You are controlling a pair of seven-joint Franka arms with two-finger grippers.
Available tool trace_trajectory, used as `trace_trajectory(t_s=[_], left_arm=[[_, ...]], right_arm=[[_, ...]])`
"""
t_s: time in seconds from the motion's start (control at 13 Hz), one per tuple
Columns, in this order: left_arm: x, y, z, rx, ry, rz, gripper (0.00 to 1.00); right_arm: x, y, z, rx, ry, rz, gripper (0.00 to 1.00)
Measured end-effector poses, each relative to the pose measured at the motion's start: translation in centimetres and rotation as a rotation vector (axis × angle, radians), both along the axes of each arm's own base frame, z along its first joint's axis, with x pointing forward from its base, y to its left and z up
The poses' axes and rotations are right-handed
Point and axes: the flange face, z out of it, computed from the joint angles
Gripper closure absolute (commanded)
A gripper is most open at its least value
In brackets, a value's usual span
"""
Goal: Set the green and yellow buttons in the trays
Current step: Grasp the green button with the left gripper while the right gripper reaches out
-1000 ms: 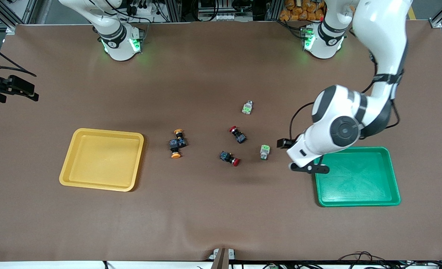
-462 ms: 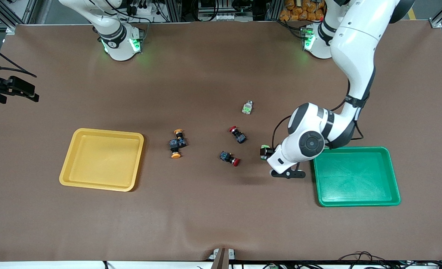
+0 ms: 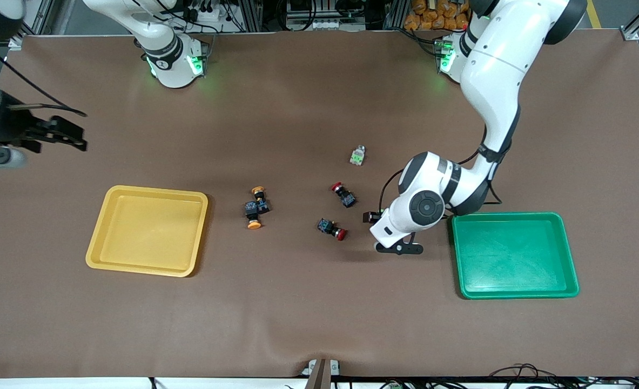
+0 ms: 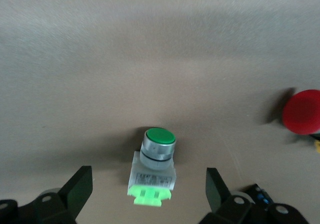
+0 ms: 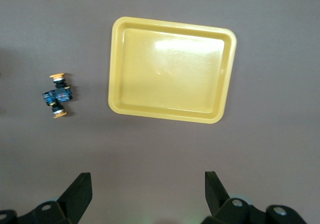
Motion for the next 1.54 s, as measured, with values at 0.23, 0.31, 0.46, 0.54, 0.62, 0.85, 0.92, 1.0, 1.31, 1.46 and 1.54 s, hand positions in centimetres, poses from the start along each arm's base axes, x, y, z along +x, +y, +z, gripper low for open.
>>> trace_trajectory(t_s=[0.23, 0.31, 0.46, 0.54, 0.62, 0.85, 0.92, 1.0, 1.31, 1.46, 1.54], left_arm=[[-0.1, 0.3, -1.3, 0.008, 0.015, 0.003, 0.78], [-0.1, 0.4, -1.2, 0.008, 0.014, 0.005, 0.95], [0.0, 0.4, -1.1, 0.014, 0.014, 0.037, 1.0], [0.2, 0.4, -1.0, 0.015, 0.012, 0.052, 1.0], [0.4, 0.5, -0.7, 0.015, 0.005, 0.065, 1.0], [1.4, 0.7, 0.6, 0.006, -0.02, 0.078, 1.0], [1.7, 0.9, 1.1, 0.003, -0.028, 0.083, 1.0], [2.1, 1.4, 1.8, 0.0, -0.036, 0.09, 1.0], [4.1, 4.9, 5.6, 0.013, -0.019, 0.136, 1.0], [4.9, 6.5, 6.4, 0.019, -0.011, 0.154, 1.0], [5.1, 7.1, 6.4, 0.026, -0.013, 0.158, 1.0]], right_arm=[[-0.2, 3.0, -0.1, -0.007, 0.002, -0.025, 0.0], [-0.4, 4.2, -0.1, -0.01, 0.002, -0.036, 0.0], [-0.8, 7.0, -0.3, -0.017, 0.006, -0.05, 0.0], [-1.0, 8.4, -0.5, -0.019, 0.009, -0.056, 0.0], [-1.1, 9.6, -0.6, -0.013, 0.01, -0.061, 0.0], [-1.4, 13.1, -1.6, 0.009, 0.023, -0.06, 0.0], [-1.4, 14.5, -2.2, 0.008, 0.023, -0.063, 0.0], [-1.5, 16.0, -2.8, 0.008, 0.022, -0.063, 0.0], [-0.9, 21.1, -6.8, 0.005, 0.018, -0.026, 0.0], [0.1, 21.7, -9.1, 0.0, 0.027, -0.026, 0.0], [0.4, 21.8, -9.8, -0.001, 0.029, -0.028, 0.0]])
